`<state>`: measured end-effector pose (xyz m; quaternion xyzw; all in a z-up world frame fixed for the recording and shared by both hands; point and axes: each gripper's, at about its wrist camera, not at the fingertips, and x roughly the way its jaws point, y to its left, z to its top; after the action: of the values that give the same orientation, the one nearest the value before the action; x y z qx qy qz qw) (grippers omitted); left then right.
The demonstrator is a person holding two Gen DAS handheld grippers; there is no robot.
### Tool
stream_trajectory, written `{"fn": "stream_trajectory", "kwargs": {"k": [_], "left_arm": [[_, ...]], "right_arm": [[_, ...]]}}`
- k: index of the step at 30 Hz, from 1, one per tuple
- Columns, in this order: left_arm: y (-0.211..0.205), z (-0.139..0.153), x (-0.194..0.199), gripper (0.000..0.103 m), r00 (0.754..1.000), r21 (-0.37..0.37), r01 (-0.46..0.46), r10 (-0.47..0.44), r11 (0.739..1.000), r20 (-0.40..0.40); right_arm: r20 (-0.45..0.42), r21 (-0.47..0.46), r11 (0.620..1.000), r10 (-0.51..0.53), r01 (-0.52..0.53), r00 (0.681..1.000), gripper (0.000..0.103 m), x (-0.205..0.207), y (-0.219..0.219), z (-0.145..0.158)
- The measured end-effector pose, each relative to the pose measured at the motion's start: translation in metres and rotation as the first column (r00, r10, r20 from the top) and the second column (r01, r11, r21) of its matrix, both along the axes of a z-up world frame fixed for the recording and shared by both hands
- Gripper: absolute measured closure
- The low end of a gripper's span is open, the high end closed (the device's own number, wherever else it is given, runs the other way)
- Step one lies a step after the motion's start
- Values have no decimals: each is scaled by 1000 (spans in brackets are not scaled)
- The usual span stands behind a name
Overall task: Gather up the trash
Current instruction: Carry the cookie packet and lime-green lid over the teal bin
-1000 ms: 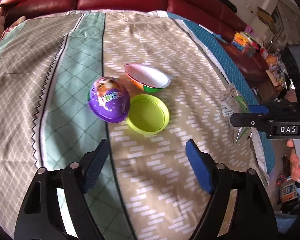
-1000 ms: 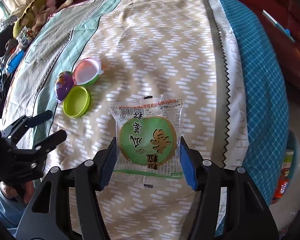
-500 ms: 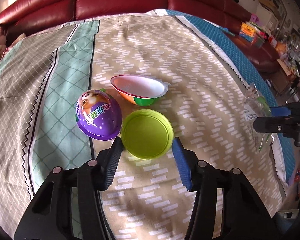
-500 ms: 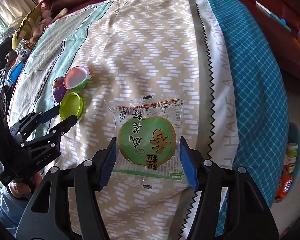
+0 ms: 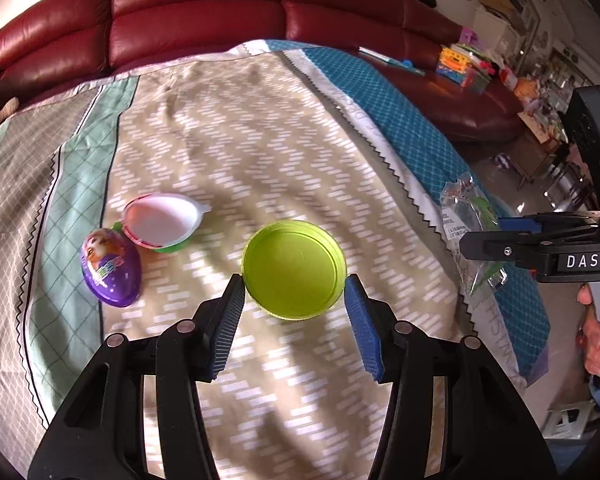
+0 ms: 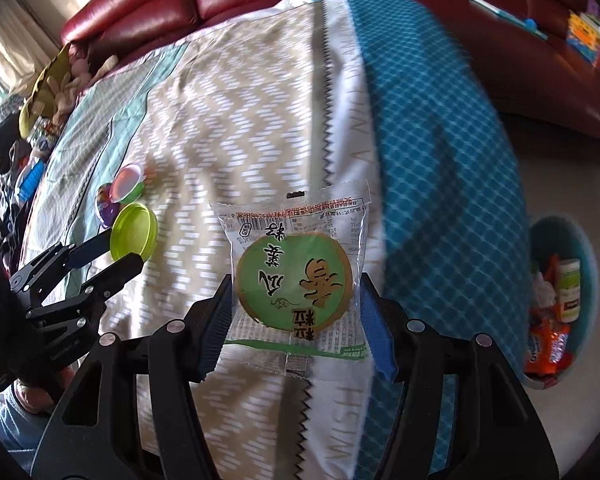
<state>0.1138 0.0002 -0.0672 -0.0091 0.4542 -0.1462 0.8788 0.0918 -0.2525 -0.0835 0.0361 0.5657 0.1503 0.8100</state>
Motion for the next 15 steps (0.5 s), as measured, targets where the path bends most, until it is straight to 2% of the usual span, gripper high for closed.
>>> {"fn": "stream_trajectory", "kwargs": {"k": [8,15], "left_arm": [[-63,19,2,50,993,3,119,-119,993,22],[-122,35,7,50,974,13,224,-225,974,42]], "right_arm": [[28,13,991,-132,132,991,46,-11,-77,13],[58,28,964,-266,265,962,46,-25,-153,22]]}}
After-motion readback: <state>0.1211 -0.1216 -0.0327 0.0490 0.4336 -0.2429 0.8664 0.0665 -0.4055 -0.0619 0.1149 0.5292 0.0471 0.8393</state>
